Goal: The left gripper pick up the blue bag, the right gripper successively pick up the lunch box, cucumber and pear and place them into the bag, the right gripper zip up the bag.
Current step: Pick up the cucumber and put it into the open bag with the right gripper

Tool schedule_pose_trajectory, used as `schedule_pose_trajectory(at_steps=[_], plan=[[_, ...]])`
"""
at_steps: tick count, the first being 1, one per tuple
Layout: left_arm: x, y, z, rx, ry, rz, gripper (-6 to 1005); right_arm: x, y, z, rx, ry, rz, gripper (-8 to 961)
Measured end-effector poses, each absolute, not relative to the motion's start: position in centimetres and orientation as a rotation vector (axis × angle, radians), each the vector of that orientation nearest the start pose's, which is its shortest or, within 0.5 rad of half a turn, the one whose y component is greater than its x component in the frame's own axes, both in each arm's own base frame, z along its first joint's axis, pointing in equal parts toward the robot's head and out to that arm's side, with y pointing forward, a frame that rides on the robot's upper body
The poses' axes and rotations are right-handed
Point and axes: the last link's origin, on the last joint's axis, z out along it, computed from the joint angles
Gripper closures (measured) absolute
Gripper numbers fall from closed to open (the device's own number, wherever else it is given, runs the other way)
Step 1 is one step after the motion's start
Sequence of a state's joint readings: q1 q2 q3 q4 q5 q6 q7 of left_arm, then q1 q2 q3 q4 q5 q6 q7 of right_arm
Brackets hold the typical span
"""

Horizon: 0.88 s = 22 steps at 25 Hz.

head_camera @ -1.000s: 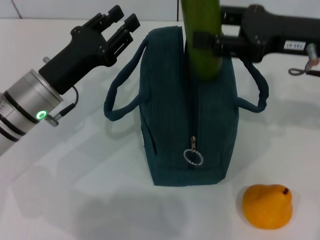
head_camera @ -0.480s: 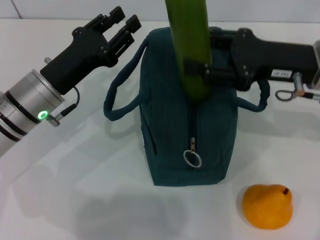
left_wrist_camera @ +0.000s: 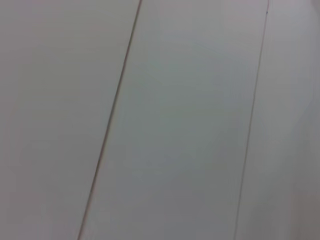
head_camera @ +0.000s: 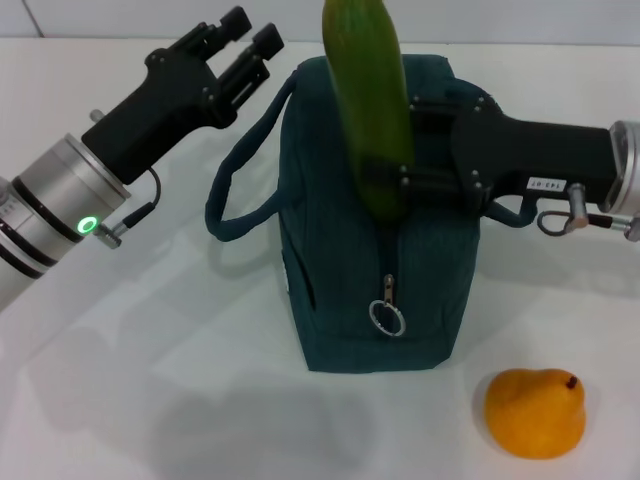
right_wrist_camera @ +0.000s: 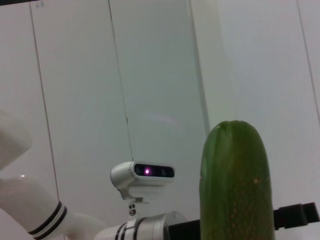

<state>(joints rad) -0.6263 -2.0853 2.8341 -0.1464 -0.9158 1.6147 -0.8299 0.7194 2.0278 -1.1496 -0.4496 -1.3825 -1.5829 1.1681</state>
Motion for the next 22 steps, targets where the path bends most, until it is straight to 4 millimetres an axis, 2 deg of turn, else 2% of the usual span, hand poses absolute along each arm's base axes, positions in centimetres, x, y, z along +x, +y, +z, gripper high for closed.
schedule_pose_trajectory(at_steps=[6,13,18,22], plan=[[-25.3,33.5,-0.5,-1.997,-0.522,-1.325,521,15.8,34.9,-2.6,-2.813,0.131,1.194,326],[-25.1,32.1,-1.6,-1.907,-0.397,-1.295,513,16.0,35.1,-2.2,-2.770,0.148,1.215,306],[-25.3,32.0,-1.3,-1.848,-0.408,-1.306,508,16.1,35.3,-2.1,-2.754,0.167,1.207,291],[-25.7,31.9,-0.8,-1.772,-0.419,-1.309,451,16.2,35.3,-1.9,-2.733,0.173,1.224,147]])
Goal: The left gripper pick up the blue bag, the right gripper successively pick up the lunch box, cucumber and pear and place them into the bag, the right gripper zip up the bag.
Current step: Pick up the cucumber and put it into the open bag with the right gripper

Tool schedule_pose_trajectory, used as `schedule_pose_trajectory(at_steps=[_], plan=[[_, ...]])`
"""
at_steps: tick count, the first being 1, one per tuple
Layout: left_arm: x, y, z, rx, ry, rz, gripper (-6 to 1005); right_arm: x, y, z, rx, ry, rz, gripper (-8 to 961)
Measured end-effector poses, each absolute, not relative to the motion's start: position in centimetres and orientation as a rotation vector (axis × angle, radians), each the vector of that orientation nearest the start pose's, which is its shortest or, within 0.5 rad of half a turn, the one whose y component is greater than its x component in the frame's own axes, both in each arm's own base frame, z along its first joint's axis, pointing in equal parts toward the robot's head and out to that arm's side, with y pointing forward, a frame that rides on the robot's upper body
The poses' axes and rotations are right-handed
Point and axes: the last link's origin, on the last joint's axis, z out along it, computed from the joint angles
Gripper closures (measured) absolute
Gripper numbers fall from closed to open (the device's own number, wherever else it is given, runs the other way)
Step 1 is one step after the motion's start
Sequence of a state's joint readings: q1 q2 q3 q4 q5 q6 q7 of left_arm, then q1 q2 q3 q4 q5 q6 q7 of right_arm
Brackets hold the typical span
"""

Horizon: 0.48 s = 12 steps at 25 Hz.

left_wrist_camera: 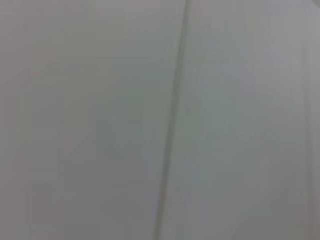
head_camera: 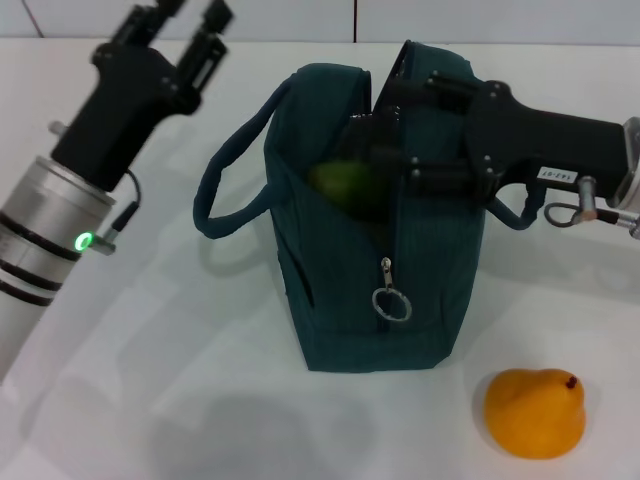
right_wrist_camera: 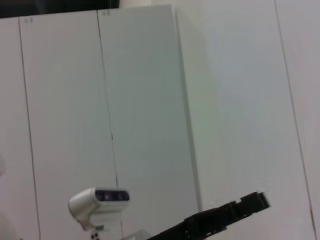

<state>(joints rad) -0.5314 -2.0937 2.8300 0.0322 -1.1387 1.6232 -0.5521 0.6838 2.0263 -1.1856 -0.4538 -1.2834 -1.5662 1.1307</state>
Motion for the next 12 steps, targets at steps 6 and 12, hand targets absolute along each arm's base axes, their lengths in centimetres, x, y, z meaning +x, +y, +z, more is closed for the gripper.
schedule_pose_trajectory(at_steps=[6,12], plan=[[-26.7,31.7,0.1,-1.576,-0.474,-1.315,420,16.7,35.3,-1.1,-2.692,0.171,1.244,109],[-26.2,32.0,-0.6,-1.706,-0.530,-1.358,428,17.7,34.8,0.0,-2.658,0.165,1.222,110]])
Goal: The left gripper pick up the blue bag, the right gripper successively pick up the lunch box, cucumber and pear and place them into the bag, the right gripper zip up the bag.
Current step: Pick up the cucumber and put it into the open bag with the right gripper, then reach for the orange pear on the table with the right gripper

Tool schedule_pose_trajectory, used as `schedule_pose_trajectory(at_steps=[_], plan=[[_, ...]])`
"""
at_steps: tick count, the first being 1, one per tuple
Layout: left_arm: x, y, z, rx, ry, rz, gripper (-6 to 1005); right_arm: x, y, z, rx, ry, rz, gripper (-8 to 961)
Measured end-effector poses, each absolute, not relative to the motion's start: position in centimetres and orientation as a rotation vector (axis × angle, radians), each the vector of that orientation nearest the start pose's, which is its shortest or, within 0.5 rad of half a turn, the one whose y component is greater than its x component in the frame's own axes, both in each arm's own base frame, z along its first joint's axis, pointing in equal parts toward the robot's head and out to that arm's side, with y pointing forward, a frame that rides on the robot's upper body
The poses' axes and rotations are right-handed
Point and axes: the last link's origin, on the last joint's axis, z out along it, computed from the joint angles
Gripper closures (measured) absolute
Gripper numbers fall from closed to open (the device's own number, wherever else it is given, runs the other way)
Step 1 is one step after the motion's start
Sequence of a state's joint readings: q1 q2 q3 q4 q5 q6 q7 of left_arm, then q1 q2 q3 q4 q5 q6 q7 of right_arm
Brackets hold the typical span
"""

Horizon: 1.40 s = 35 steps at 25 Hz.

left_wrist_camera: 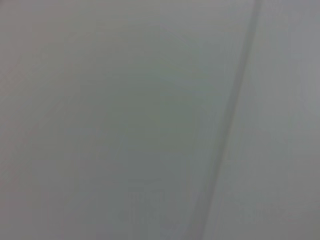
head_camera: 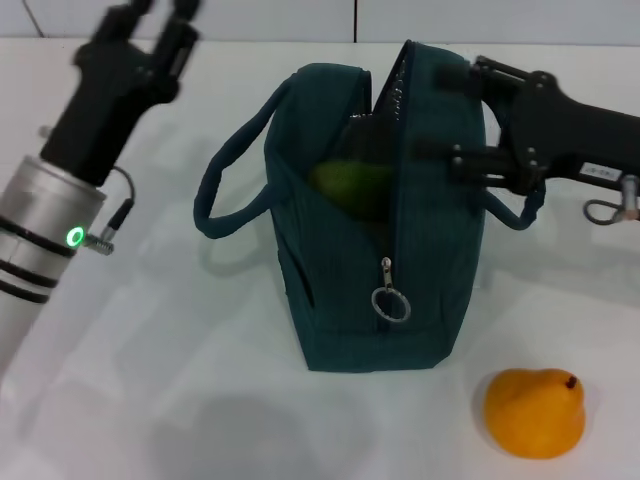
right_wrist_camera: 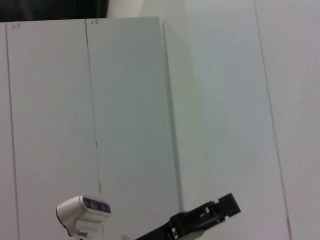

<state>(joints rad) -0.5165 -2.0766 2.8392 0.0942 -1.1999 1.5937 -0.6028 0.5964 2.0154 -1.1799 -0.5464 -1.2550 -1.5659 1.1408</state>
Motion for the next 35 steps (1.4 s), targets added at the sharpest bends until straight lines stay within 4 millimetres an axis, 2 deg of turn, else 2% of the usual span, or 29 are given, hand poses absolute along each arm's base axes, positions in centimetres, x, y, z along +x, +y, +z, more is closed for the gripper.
schedule_pose_trajectory(at_steps=[3,7,10,14,17,23,35], plan=[[-26.0,33.4,0.5,-1.893,-0.601,-1.402,426,18.4,34.7,0.8,-2.627,0.166,1.210,111],[-26.2,34.7,2.9,-2.200,-0.839,-1.355,423,18.9,35.0,1.9,-2.587,0.159,1.197,112],[-26.3,34.8,4.1,-2.326,-0.950,-1.289,421,18.9,35.1,2.5,-2.569,0.139,1.192,114],[-26.3,34.5,4.9,-2.412,-1.033,-1.246,419,19.4,34.9,3.0,-2.549,0.134,1.178,115],[-26.3,34.0,4.8,-2.461,-1.079,-1.222,406,19.5,35.0,3.2,-2.538,0.137,1.176,116],[-25.8,33.6,3.1,-2.540,-1.122,-1.177,387,19.7,34.8,3.0,-2.536,0.150,1.180,119],[-24.7,34.2,1.7,-2.568,-1.059,-1.100,384,20.9,33.3,2.8,-2.551,0.186,1.190,126]])
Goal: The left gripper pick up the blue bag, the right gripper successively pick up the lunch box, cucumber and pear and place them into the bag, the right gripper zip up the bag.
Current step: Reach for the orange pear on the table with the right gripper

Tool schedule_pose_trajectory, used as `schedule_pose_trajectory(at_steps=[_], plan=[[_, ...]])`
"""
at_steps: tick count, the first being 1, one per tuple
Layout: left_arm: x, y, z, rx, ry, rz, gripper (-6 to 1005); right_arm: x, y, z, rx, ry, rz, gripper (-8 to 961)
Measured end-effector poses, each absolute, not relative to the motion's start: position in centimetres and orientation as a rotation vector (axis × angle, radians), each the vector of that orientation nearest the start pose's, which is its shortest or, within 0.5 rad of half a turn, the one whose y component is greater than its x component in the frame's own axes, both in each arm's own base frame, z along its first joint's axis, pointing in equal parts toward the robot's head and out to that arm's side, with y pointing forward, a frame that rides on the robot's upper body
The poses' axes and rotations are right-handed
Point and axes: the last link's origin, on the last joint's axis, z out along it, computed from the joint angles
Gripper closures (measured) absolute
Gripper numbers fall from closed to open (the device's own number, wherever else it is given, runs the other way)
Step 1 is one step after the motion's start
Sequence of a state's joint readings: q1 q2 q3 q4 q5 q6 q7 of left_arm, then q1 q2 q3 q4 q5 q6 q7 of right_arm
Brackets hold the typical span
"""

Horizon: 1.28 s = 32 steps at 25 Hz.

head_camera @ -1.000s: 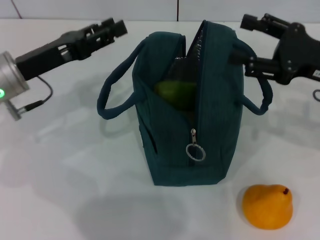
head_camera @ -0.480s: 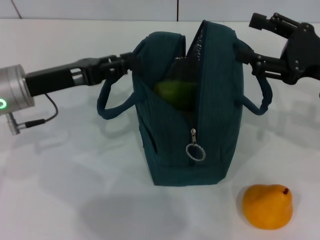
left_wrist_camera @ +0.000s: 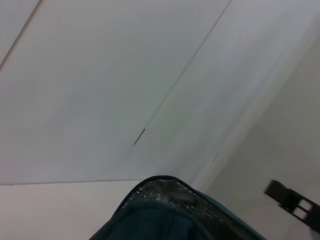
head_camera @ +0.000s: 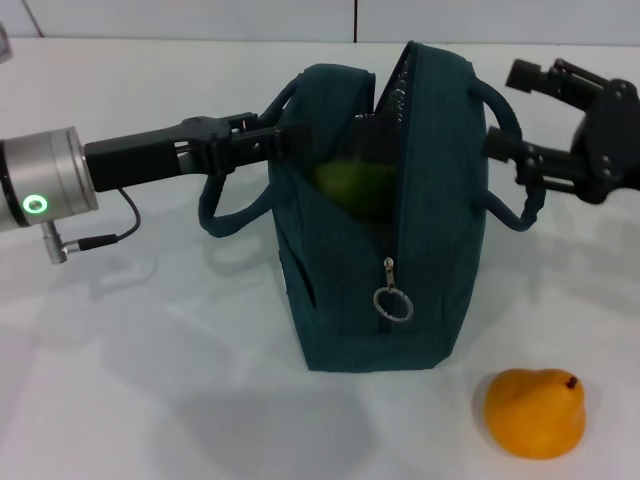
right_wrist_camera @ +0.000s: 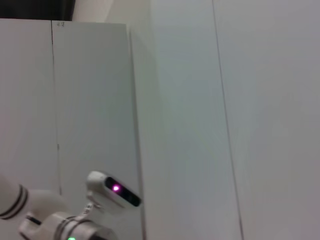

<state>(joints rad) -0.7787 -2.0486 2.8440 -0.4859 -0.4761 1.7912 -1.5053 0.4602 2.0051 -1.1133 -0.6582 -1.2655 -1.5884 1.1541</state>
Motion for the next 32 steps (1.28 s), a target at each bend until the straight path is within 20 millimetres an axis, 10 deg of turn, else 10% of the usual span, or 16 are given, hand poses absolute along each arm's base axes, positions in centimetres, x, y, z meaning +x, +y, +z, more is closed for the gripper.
schedule_pose_trajectory(at_steps=[10,25,32], plan=[[-24.7,34.6,1.0,-2.549,-1.017,-1.065,392,24.0,28.8,3.4,-2.753,0.137,1.136,133],[-23.8,34.5,-1.1,-2.564,-0.868,-1.104,922,28.9,24.0,2.1,-2.757,0.105,1.021,145],[-23.6,34.3,-1.5,-2.568,-0.829,-1.122,936,30.2,22.7,1.8,-2.791,0.166,0.980,150]])
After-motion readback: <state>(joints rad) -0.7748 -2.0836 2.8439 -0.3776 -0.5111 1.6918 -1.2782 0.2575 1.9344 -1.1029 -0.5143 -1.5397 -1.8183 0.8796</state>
